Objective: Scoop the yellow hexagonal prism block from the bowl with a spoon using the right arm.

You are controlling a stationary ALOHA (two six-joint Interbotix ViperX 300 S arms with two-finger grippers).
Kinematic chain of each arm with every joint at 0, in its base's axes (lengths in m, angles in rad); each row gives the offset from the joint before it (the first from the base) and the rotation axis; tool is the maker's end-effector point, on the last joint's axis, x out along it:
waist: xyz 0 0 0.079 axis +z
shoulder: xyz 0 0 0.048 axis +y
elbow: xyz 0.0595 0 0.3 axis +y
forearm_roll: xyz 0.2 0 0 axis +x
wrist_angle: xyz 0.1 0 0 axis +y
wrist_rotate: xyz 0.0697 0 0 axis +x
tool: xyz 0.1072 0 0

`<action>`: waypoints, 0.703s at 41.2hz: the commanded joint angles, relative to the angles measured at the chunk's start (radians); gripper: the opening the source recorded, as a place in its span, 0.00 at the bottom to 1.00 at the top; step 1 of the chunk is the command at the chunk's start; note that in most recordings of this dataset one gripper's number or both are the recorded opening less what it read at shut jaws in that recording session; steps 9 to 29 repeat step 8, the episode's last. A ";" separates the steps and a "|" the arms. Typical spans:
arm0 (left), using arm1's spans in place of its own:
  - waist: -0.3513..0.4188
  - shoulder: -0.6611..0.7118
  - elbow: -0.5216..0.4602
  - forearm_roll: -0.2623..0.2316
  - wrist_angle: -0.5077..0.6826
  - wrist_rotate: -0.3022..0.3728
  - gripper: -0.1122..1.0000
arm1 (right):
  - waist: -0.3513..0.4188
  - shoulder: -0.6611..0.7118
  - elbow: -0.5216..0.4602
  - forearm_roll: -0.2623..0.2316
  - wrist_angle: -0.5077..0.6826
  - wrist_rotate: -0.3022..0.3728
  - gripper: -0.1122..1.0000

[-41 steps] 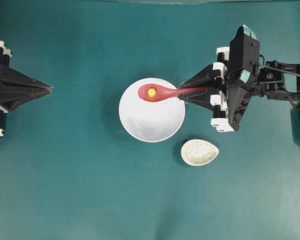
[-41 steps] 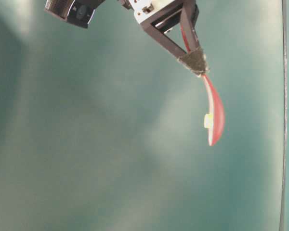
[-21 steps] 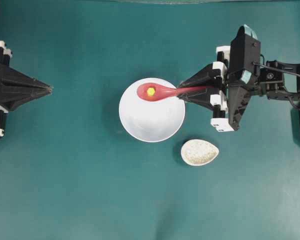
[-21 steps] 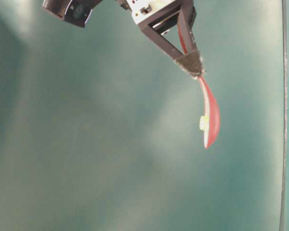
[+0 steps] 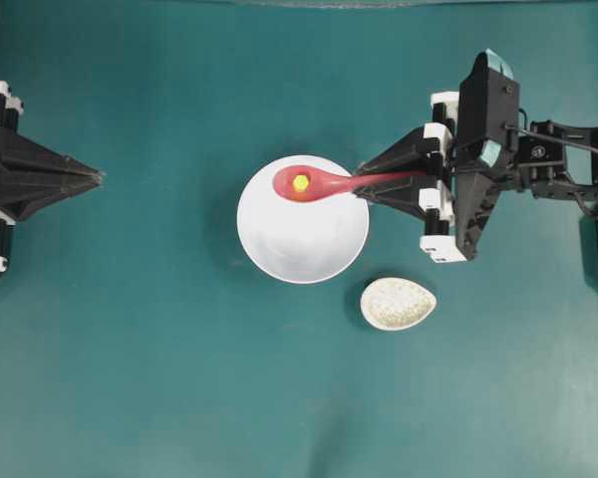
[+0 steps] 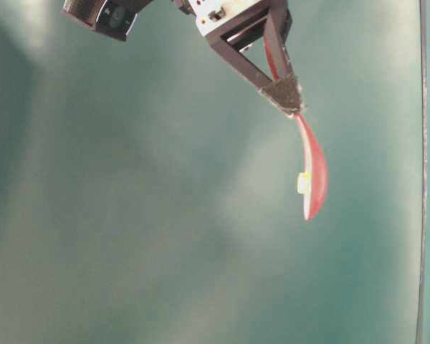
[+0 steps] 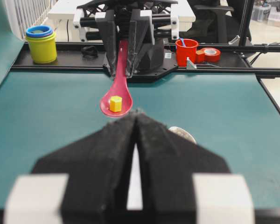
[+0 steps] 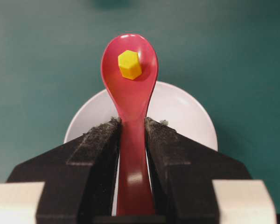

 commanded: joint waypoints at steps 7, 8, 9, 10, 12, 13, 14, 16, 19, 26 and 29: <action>0.002 0.003 -0.026 0.002 -0.006 0.009 0.10 | 0.002 -0.018 -0.012 -0.003 0.003 0.005 0.32; 0.002 0.002 -0.026 0.002 -0.005 0.011 0.10 | 0.002 -0.018 -0.012 -0.003 0.006 0.005 0.32; 0.002 0.002 -0.026 0.002 -0.005 0.011 0.10 | 0.002 -0.018 -0.012 -0.003 0.006 0.005 0.32; 0.002 0.002 -0.026 0.002 -0.005 0.011 0.10 | 0.002 -0.018 -0.012 -0.003 0.006 0.005 0.32; 0.002 0.002 -0.026 0.002 -0.005 0.011 0.10 | 0.002 -0.018 -0.012 -0.003 0.006 0.005 0.32; 0.002 0.002 -0.026 0.002 -0.005 0.011 0.10 | 0.002 -0.018 -0.012 -0.003 0.006 0.005 0.32; 0.002 0.002 -0.026 0.002 -0.005 0.011 0.10 | 0.002 -0.018 -0.012 -0.003 0.006 0.005 0.32; 0.002 0.002 -0.026 0.002 -0.005 0.011 0.10 | 0.002 -0.018 -0.012 -0.003 0.006 0.005 0.32; 0.002 0.002 -0.026 0.002 -0.005 0.011 0.10 | 0.002 -0.018 -0.012 -0.003 0.006 0.005 0.32; 0.002 0.002 -0.026 0.002 -0.005 0.011 0.10 | 0.002 -0.018 -0.012 -0.003 0.006 0.005 0.32; 0.002 0.002 -0.026 0.002 -0.005 0.011 0.10 | 0.002 -0.018 -0.012 -0.003 0.006 0.005 0.32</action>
